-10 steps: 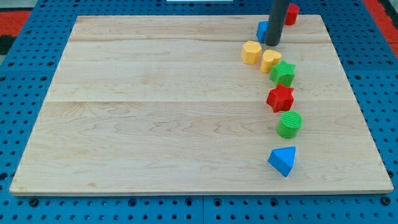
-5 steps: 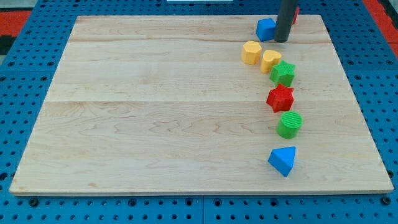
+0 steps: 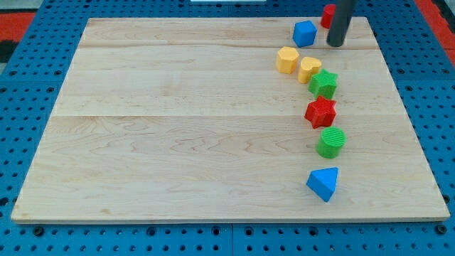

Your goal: Move the blue cube near the center

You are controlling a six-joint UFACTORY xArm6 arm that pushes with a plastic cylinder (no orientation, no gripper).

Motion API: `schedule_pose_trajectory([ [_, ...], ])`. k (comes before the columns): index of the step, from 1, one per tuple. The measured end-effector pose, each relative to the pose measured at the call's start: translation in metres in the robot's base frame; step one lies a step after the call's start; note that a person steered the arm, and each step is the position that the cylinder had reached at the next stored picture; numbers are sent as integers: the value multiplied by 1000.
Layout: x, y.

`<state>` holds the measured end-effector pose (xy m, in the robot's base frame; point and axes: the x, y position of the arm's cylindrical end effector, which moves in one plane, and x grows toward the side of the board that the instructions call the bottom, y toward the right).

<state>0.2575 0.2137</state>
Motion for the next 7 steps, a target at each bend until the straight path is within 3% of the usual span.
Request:
schedule_pose_trajectory([
  [1, -18, -10],
  [2, -25, -56],
  [4, -20, -232],
  [6, 60, -265],
  [7, 47, -305],
])
